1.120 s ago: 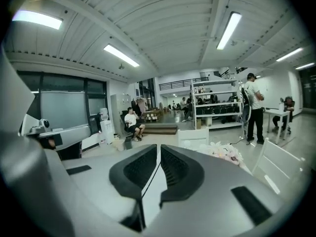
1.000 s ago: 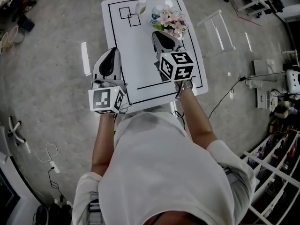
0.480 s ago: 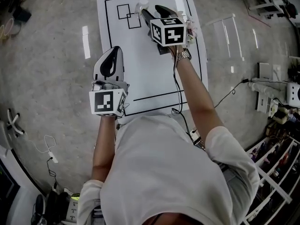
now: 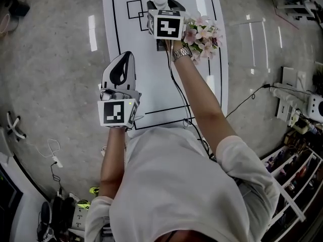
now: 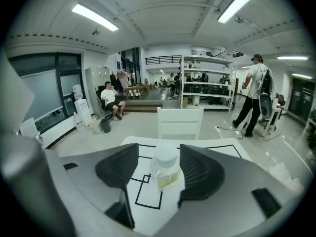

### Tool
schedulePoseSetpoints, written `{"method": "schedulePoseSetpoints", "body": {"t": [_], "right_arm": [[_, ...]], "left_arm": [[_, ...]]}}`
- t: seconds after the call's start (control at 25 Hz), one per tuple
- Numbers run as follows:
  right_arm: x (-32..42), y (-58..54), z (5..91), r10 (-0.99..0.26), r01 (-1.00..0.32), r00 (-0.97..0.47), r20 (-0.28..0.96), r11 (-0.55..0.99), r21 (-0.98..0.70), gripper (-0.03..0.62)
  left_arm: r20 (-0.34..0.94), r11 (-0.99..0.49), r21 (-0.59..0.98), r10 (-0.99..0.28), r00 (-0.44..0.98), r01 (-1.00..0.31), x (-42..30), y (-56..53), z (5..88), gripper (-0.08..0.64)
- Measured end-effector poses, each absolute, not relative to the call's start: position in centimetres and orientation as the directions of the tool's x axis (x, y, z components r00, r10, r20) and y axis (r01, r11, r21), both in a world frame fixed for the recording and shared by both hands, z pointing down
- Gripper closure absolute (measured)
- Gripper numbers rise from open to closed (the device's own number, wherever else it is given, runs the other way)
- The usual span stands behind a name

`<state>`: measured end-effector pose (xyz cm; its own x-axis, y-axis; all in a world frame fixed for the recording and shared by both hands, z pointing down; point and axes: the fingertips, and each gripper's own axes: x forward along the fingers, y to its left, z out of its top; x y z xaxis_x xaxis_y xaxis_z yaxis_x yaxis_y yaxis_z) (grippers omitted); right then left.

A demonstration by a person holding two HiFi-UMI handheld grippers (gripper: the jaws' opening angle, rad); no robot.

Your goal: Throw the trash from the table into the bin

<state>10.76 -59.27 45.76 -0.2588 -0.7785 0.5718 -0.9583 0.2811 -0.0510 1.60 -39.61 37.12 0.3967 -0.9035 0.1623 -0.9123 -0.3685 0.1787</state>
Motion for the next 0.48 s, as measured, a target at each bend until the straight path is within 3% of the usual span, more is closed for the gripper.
{"method": "schedulePoseSetpoints", "body": {"t": [0.24,0.32,0.48], "right_arm": [[11.2,-60.7,48.3,-0.769,-0.969,-0.192,0.610,0.246,0.005,0.348],[11.4,-60.7,48.4,-0.774,-0.972,-0.168,0.610,0.234,0.029,0.414],[11.3,-59.7,48.5,-0.772,-0.973,-0.189,0.607,0.230,-0.011,0.416]], "left_arm": [[0.183,-0.356,0.178,-0.904,0.386,-0.917,0.5,-40.6,38.5,0.554],[0.188,-0.348,0.182,-0.906,0.380,-0.920,0.2,-40.6,38.8,0.554],[0.191,-0.343,0.192,-0.906,0.378,-0.919,-0.2,-40.0,38.9,0.554]]}}
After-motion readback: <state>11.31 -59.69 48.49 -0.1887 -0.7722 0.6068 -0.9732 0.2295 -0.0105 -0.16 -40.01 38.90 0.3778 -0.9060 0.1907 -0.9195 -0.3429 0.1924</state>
